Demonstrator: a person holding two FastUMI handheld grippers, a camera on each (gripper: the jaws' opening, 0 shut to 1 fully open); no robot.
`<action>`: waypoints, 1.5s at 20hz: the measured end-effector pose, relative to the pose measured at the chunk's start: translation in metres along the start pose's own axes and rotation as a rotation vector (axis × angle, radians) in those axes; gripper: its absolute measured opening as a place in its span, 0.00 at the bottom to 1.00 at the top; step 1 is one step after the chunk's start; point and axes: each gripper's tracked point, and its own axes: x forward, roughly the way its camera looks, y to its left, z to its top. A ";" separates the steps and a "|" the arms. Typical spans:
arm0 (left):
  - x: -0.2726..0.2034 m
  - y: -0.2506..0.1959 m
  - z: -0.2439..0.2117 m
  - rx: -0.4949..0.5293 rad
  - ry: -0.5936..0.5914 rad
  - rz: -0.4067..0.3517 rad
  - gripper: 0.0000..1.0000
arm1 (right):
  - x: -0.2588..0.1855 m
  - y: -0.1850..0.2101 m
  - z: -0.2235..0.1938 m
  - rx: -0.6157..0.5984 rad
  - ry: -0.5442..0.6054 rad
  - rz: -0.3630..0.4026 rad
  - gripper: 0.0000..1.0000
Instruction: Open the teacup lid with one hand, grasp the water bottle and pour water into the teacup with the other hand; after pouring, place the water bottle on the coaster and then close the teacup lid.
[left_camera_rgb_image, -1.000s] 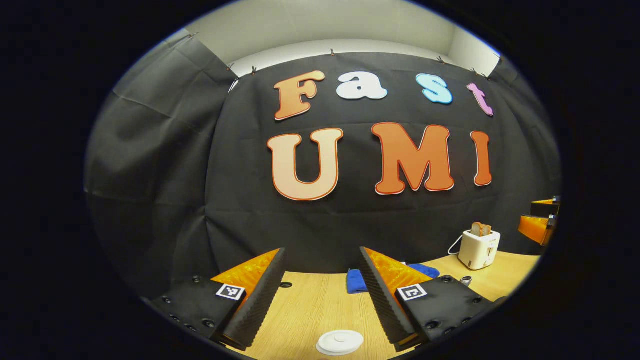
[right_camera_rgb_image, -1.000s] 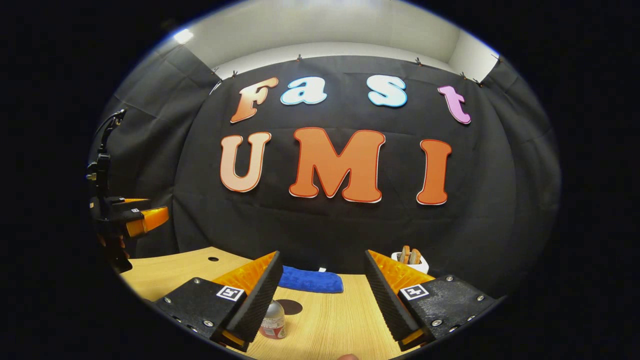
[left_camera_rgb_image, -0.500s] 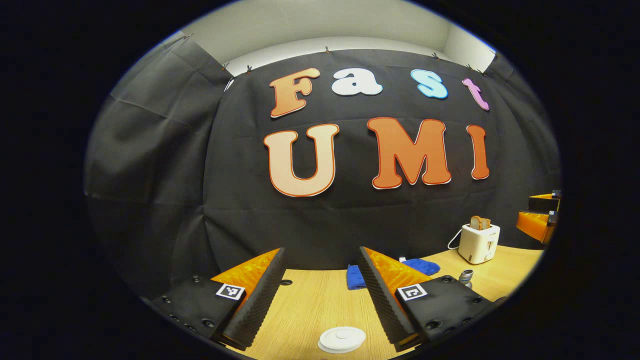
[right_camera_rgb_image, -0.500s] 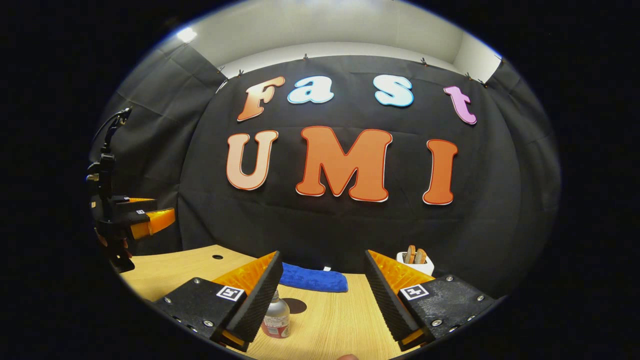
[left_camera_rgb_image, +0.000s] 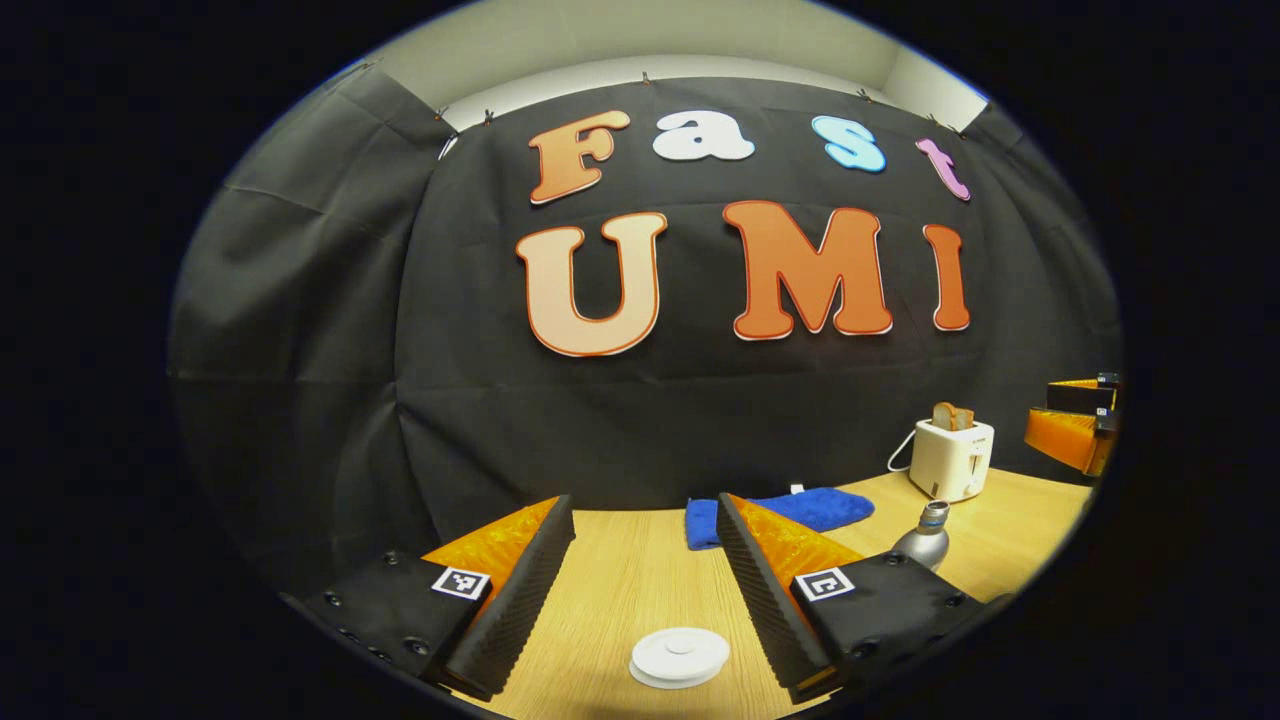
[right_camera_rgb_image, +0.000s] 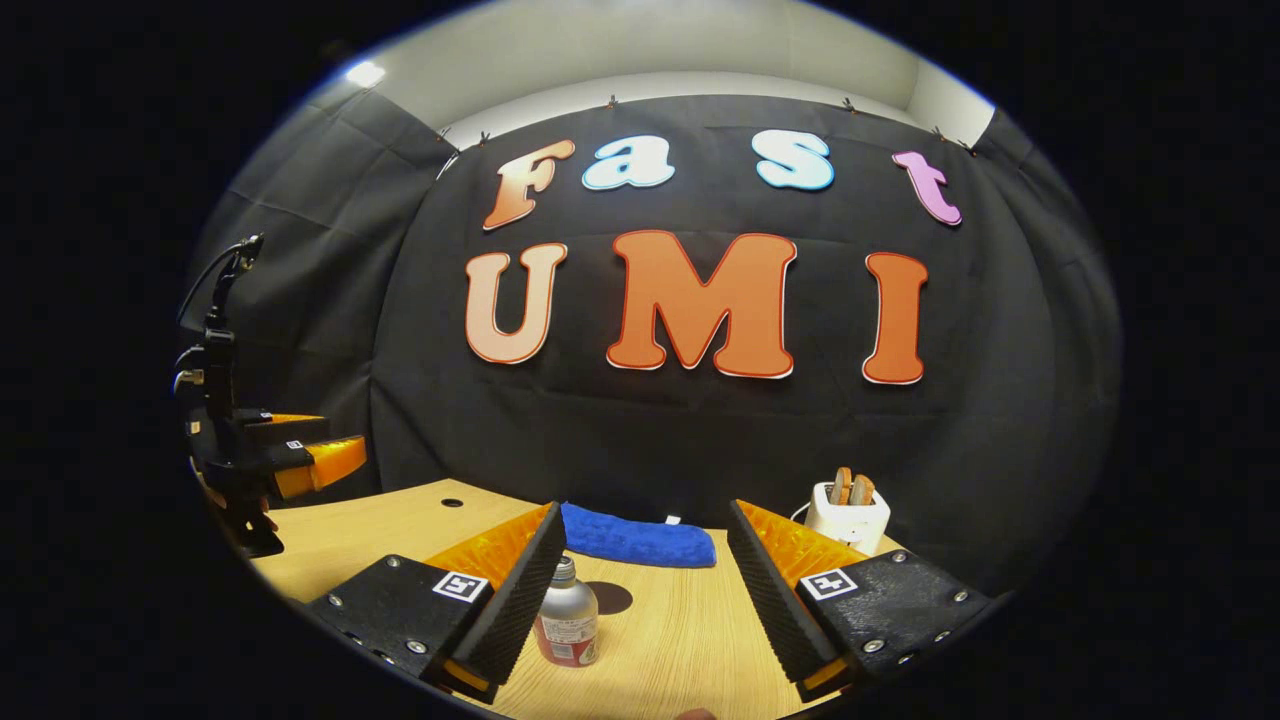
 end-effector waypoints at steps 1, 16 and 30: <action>-0.001 -0.001 -0.005 0.008 0.008 -0.004 0.96 | 0.001 0.003 -0.005 0.000 0.010 0.005 0.97; 0.009 -0.022 -0.116 0.006 0.209 -0.091 0.97 | 0.006 0.041 -0.081 0.035 0.165 0.121 0.98; 0.034 -0.023 -0.183 0.037 0.305 -0.111 0.86 | 0.024 0.066 -0.144 -0.021 0.289 0.190 0.98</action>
